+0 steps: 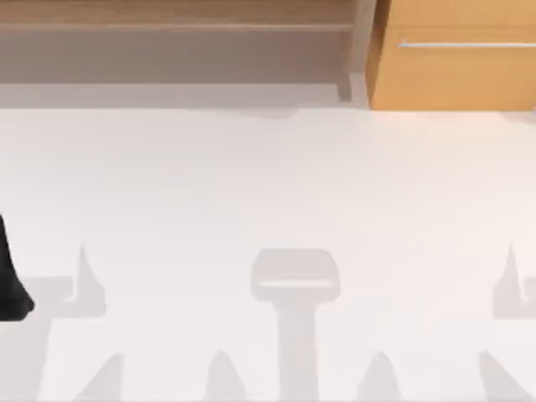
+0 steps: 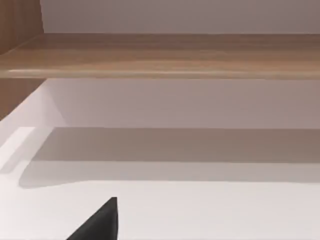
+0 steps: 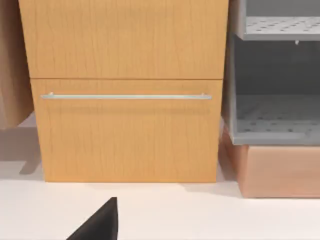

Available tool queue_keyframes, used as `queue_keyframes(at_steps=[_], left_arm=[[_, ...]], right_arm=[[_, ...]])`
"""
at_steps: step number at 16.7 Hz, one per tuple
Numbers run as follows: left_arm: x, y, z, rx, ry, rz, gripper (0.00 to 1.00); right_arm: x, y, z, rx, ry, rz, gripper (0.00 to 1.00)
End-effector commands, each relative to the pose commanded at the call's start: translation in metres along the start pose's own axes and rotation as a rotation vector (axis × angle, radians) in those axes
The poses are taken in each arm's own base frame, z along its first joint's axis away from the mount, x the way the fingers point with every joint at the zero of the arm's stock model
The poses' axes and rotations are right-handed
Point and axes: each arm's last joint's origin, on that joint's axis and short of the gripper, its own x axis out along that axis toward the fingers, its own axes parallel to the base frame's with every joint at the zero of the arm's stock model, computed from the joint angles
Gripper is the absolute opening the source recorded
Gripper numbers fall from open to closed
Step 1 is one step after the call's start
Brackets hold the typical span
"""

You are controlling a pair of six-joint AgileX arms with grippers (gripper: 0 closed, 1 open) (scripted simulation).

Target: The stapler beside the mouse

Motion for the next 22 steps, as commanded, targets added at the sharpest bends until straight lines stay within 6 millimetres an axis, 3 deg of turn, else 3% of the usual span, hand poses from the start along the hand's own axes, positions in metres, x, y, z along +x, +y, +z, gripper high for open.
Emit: queue_keyframes(at_steps=[5, 10, 17, 22], left_arm=[[0.000, 0.000, 0.000, 0.000, 0.000, 0.000, 1.00], [0.000, 0.000, 0.000, 0.000, 0.000, 0.000, 1.00], [0.000, 0.000, 0.000, 0.000, 0.000, 0.000, 1.00], [0.000, 0.000, 0.000, 0.000, 0.000, 0.000, 1.00]], right_arm=[[0.001, -0.004, 0.007, -0.023, 0.067, -0.040, 1.00], [0.015, -0.023, 0.029, -0.080, 0.400, -0.164, 1.00], [0.062, -0.083, 0.028, -0.007, 1.123, -0.253, 1.00], [0.083, -0.131, 0.017, 0.125, 1.444, -0.226, 1.00]])
